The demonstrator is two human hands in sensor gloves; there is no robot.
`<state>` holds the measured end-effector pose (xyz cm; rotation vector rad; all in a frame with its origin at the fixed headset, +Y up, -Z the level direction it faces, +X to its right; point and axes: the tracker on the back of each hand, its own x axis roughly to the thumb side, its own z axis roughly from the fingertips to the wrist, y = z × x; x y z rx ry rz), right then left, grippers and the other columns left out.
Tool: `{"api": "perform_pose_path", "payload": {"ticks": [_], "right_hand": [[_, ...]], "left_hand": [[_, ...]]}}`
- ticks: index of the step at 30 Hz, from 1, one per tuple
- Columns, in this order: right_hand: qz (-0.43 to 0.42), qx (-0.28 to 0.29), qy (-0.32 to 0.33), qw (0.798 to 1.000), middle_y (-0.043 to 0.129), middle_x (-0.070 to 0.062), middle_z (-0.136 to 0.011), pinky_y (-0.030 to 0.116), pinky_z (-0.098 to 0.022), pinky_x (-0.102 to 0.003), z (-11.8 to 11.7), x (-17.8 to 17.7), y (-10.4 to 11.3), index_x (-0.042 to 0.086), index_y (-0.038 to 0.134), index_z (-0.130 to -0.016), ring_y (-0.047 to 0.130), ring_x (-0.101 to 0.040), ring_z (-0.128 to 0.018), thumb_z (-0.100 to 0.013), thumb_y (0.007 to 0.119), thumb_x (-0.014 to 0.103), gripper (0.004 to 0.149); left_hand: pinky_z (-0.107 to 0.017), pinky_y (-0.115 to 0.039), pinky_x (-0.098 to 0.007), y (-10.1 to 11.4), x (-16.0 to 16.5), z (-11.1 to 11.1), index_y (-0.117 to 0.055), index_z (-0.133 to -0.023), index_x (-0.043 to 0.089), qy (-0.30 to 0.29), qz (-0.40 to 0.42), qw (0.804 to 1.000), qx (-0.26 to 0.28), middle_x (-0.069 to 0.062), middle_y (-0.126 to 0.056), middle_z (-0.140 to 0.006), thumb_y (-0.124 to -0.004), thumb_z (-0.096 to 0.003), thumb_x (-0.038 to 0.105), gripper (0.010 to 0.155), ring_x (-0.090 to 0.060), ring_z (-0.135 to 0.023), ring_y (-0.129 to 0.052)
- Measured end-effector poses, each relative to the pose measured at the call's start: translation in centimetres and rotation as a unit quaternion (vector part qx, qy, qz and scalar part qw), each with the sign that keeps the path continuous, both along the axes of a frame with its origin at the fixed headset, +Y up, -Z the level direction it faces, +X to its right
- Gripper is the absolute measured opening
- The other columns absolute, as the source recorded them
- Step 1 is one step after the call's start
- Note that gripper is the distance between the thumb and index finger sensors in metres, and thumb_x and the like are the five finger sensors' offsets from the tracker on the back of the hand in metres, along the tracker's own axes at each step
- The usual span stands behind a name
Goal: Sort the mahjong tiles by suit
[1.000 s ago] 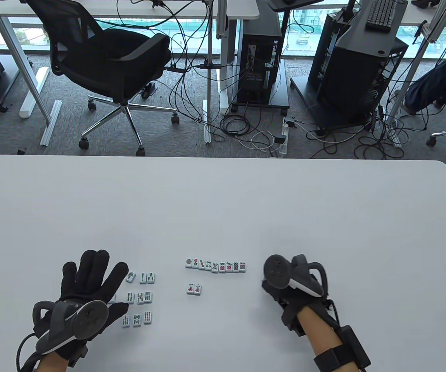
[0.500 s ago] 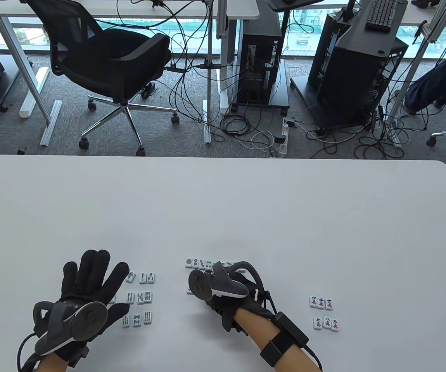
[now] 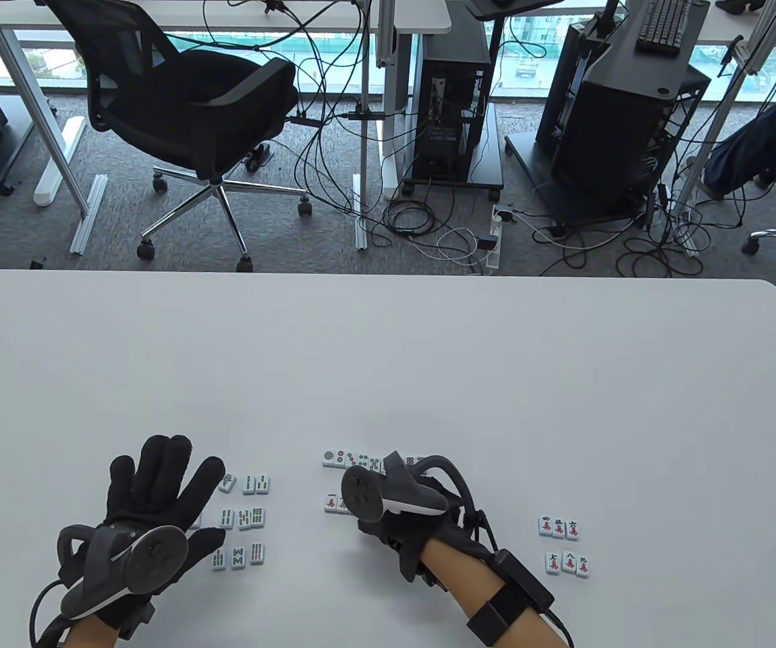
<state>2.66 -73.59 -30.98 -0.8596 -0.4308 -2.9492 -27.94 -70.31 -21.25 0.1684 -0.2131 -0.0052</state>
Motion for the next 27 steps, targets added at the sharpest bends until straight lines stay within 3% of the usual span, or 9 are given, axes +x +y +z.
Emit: {"api": "perform_pose_path", "payload": {"ticks": [8,14,23,27], "right_hand": [[0.030,0.010,-0.104,0.994,0.097,-0.007,-0.052,0.082,-0.014,-0.029,-0.5,9.9,2.8,0.008,0.071,-0.099,0.091,-0.015,-0.020,-0.047,0.083,0.038,0.062],[0.068,0.025,-0.162,0.984,0.096,-0.006,-0.054,0.083,-0.015,-0.028,0.3,16.7,1.8,0.009,0.069,-0.100,0.091,-0.015,-0.021,-0.045,0.086,0.036,0.064],[0.118,-0.002,-0.181,0.976,0.096,-0.003,-0.047,0.081,-0.010,-0.025,0.5,20.2,-2.0,0.011,0.071,-0.099,0.089,-0.011,-0.015,-0.044,0.087,0.037,0.063],[0.110,0.026,-0.168,0.979,0.096,-0.001,-0.043,0.080,-0.008,-0.025,0.3,20.1,-2.3,0.011,0.074,-0.095,0.088,-0.010,-0.012,-0.043,0.088,0.036,0.059]], "left_hand": [[-0.082,-0.013,-0.058,-0.1,-0.1,-0.1,-0.021,-0.107,0.049,0.006,-0.007,1.000,-0.005,0.010,0.005,-0.115,-0.061,-0.0359,0.074,0.086,-0.023,-0.115,-0.002],[-0.081,-0.013,-0.058,-0.2,-0.4,-0.2,-0.021,-0.107,0.048,0.019,-0.006,1.000,-0.009,0.010,0.006,-0.114,-0.061,-0.0359,0.074,0.086,-0.023,-0.115,-0.001],[-0.082,-0.013,-0.057,-0.8,-0.5,-0.6,-0.020,-0.107,0.048,0.031,-0.017,0.999,-0.025,0.010,0.006,-0.114,-0.061,-0.0358,0.074,0.086,-0.023,-0.115,-0.001],[-0.082,-0.013,-0.057,-0.9,-0.6,-0.6,-0.020,-0.107,0.048,0.033,-0.019,0.999,-0.028,0.010,0.006,-0.114,-0.061,-0.0358,0.074,0.086,-0.023,-0.115,-0.001]]}}
